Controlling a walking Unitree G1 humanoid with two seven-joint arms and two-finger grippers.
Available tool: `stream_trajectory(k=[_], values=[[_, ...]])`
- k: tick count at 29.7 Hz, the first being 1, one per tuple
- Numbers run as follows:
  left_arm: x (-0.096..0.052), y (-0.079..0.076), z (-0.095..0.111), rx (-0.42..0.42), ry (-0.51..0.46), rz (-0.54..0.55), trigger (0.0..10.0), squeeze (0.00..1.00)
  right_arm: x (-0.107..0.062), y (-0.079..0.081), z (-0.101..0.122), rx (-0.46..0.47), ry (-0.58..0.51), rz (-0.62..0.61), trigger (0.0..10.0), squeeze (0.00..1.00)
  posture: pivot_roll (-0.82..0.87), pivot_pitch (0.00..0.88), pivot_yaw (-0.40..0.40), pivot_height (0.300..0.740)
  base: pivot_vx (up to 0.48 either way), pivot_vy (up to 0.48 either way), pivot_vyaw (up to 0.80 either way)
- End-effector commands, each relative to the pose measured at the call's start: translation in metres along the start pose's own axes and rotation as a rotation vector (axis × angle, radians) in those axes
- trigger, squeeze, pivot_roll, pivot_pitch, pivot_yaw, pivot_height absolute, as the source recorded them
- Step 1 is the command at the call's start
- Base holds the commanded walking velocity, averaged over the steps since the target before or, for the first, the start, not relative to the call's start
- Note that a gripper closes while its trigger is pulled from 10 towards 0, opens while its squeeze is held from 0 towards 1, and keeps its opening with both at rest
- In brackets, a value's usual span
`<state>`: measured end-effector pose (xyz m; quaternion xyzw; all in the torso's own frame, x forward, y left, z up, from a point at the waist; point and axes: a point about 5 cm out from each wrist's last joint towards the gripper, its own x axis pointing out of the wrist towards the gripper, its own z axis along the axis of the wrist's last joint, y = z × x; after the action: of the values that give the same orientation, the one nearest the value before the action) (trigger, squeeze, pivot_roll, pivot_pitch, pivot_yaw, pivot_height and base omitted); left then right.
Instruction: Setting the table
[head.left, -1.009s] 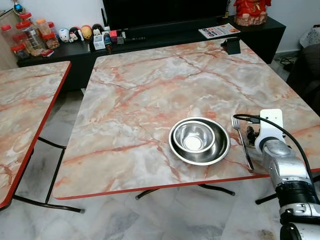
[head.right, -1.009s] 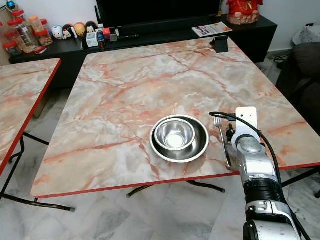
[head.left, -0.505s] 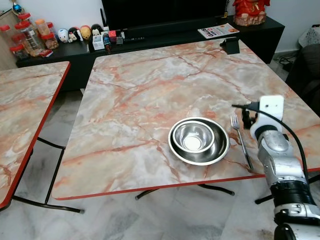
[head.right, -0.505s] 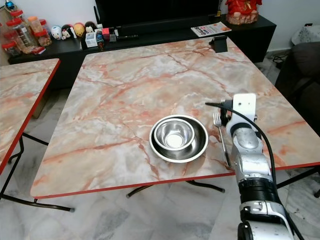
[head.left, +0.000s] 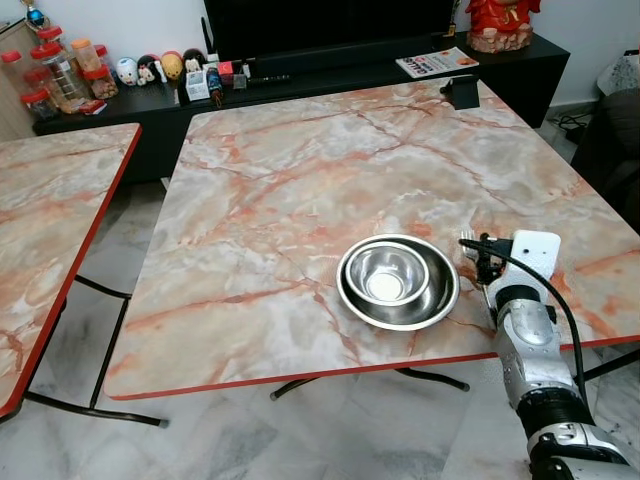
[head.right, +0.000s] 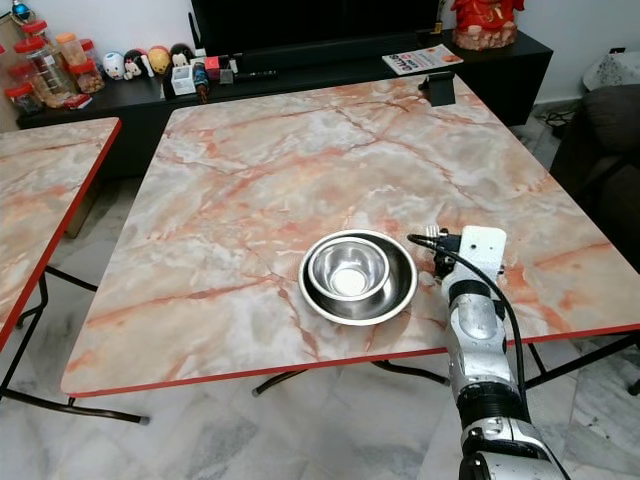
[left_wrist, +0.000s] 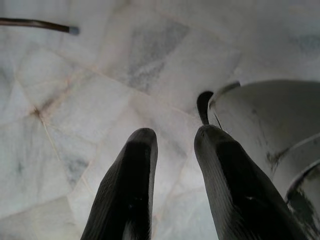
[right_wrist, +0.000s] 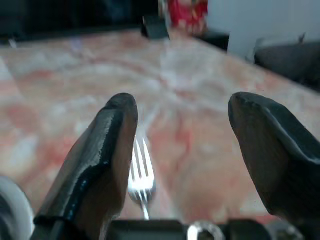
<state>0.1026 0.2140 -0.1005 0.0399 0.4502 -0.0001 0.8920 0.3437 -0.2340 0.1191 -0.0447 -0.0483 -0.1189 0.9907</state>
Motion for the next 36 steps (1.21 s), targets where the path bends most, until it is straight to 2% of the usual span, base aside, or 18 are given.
stream_trajectory(k=[1,8,22,36], values=[[-0.003,0.006,-0.005,-0.012,0.009,0.027,10.0,0.0,0.004,0.011,0.009,-0.002,-0.052,0.042,10.0,0.0,-0.12,0.024,0.101,0.736,0.0,0.0,0.0],[-0.003,0.006,-0.006,-0.022,0.018,0.031,10.0,0.0,0.007,0.009,0.018,0.001,-0.109,0.045,10.0,0.0,-0.12,0.016,0.095,0.736,0.0,0.0,0.0],[-0.003,0.006,-0.006,-0.013,0.021,0.028,10.0,0.0,0.011,0.006,0.034,0.001,-0.194,0.067,10.0,0.0,-0.13,0.0,0.089,0.736,0.0,0.388,0.0],[-0.003,0.005,-0.007,-0.012,0.024,0.025,10.0,0.0,0.012,0.006,0.033,0.005,-0.182,0.068,10.0,0.0,-0.13,0.0,0.086,0.736,0.0,0.391,0.0]])
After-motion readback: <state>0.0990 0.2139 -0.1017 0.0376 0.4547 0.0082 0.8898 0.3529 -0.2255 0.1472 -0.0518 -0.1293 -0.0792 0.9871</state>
